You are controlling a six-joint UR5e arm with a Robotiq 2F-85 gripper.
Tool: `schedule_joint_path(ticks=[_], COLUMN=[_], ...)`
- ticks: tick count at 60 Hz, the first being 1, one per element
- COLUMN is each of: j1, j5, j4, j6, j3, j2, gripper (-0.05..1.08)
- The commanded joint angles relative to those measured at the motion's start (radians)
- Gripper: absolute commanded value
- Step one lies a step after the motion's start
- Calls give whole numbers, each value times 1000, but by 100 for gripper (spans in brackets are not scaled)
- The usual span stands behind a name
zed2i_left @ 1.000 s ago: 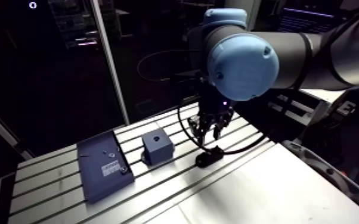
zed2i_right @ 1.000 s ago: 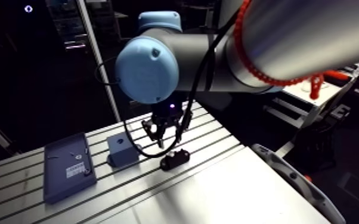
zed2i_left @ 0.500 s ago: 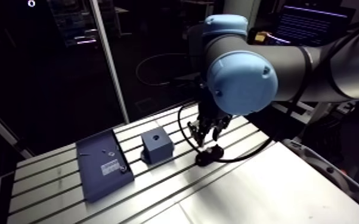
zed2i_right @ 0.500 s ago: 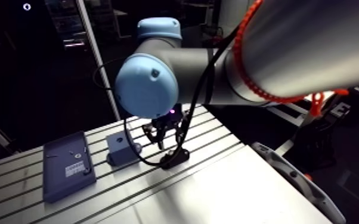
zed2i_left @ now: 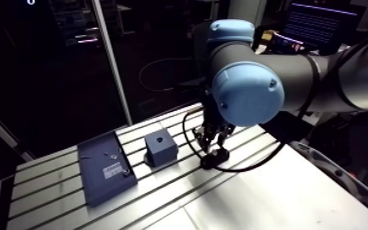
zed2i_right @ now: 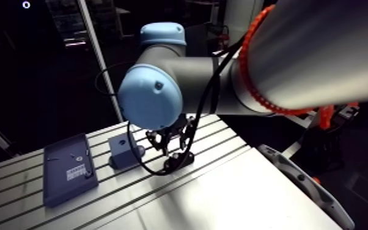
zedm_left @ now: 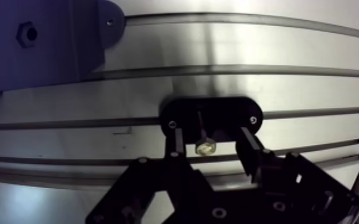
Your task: Pick up the M10 bolt and insert it into the hex recess until seated.
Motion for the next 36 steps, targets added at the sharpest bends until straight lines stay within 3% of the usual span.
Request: schedule_joint_path(ticks=[1, 36], j1=[0, 0], j5=[0, -2], j4=[-2, -9], j6=[0, -1], j3=[9, 23], j2=[0, -4], gripper=[46, 50])
